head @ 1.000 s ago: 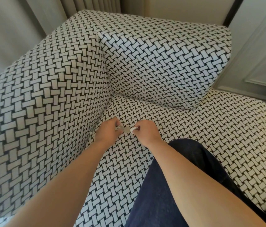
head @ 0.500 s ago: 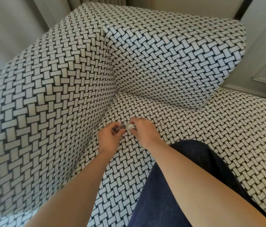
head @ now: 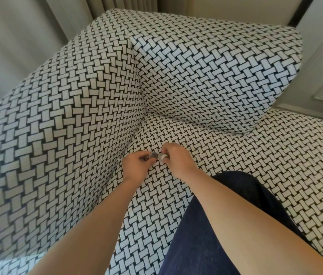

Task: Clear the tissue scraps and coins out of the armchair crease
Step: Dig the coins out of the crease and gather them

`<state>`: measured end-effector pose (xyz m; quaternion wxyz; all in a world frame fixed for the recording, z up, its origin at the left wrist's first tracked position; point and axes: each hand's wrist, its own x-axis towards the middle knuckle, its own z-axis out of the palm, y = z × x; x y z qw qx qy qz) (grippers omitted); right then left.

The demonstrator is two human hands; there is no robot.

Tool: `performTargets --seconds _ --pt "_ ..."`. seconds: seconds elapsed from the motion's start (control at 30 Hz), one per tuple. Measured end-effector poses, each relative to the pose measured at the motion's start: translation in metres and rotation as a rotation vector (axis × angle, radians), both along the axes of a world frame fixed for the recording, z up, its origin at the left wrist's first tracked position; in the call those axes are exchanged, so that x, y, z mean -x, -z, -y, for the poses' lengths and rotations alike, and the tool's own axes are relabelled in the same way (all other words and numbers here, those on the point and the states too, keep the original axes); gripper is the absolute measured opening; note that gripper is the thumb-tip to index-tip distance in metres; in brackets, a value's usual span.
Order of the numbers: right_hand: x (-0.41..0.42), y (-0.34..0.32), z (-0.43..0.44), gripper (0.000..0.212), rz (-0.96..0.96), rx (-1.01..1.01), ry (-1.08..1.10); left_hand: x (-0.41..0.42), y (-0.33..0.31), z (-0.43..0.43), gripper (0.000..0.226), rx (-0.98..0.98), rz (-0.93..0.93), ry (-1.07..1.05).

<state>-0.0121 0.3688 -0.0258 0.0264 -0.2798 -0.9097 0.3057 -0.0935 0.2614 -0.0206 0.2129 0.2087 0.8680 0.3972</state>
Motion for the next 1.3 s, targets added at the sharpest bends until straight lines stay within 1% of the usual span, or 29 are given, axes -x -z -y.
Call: performTargets --seconds 0.1,0.2,0.27,0.33,0.4,0.47,0.53,0.6,0.63,0.73,0.8,0.97,1.03,1.1,1.17,1.2,1.27,1.3 --pt "-0.002 0.002 0.004 0.010 0.013 0.016 -0.049 -0.004 -0.002 0.002 0.015 0.007 0.020 -0.006" --pt "-0.007 0.000 0.009 0.013 0.038 0.087 -0.046 -0.013 -0.005 0.008 0.013 0.023 0.056 -0.045" --pt "-0.013 -0.007 0.012 0.014 0.079 0.111 -0.069 -0.020 -0.008 0.015 0.016 0.042 0.106 -0.059" --pt "-0.023 -0.018 0.010 0.014 0.122 0.103 -0.131 -0.024 -0.012 0.023 0.020 0.084 0.187 0.000" --pt "-0.035 -0.035 0.005 0.012 0.114 0.148 -0.160 -0.023 -0.019 0.029 0.016 0.130 0.235 0.123" --pt "-0.047 -0.054 -0.002 0.012 0.075 0.237 -0.160 -0.020 -0.038 0.028 0.004 0.123 0.263 0.215" --pt "-0.059 -0.075 -0.011 0.015 0.003 0.305 -0.143 -0.018 -0.060 0.015 0.006 0.095 0.300 0.275" --pt "-0.069 -0.093 -0.022 0.016 -0.064 0.294 -0.108 -0.020 -0.086 -0.004 0.009 0.052 0.366 0.297" --pt "-0.074 -0.103 -0.030 0.014 -0.087 0.275 -0.084 -0.022 -0.099 -0.017 0.004 0.036 0.384 0.305" --pt "-0.088 -0.133 -0.059 0.005 -0.178 0.282 0.015 -0.029 -0.133 -0.057 0.011 -0.051 0.384 0.330" --pt "-0.094 -0.157 -0.085 0.006 -0.269 0.270 0.105 -0.033 -0.156 -0.089 0.002 -0.122 0.351 0.352" --pt "-0.097 -0.205 -0.163 0.020 -0.442 0.109 0.342 -0.033 -0.197 -0.175 0.012 -0.234 0.230 0.325" --pt "-0.096 -0.213 -0.193 0.024 -0.423 0.068 0.405 -0.031 -0.206 -0.208 0.016 -0.244 0.154 0.323" --pt "-0.093 -0.210 -0.213 0.023 -0.397 0.028 0.457 -0.028 -0.209 -0.233 0.017 -0.244 0.083 0.305" --pt "-0.085 -0.202 -0.225 0.025 -0.355 -0.042 0.465 -0.026 -0.206 -0.249 0.015 -0.221 0.004 0.296" --pt "-0.081 -0.198 -0.231 0.028 -0.327 -0.091 0.455 -0.026 -0.206 -0.256 0.016 -0.204 -0.069 0.309" --pt "-0.072 -0.193 -0.238 0.032 -0.291 -0.160 0.428 -0.023 -0.202 -0.265 0.029 -0.198 -0.219 0.343" --pt "-0.068 -0.192 -0.240 0.030 -0.292 -0.173 0.411 -0.022 -0.201 -0.268 0.029 -0.189 -0.284 0.372"
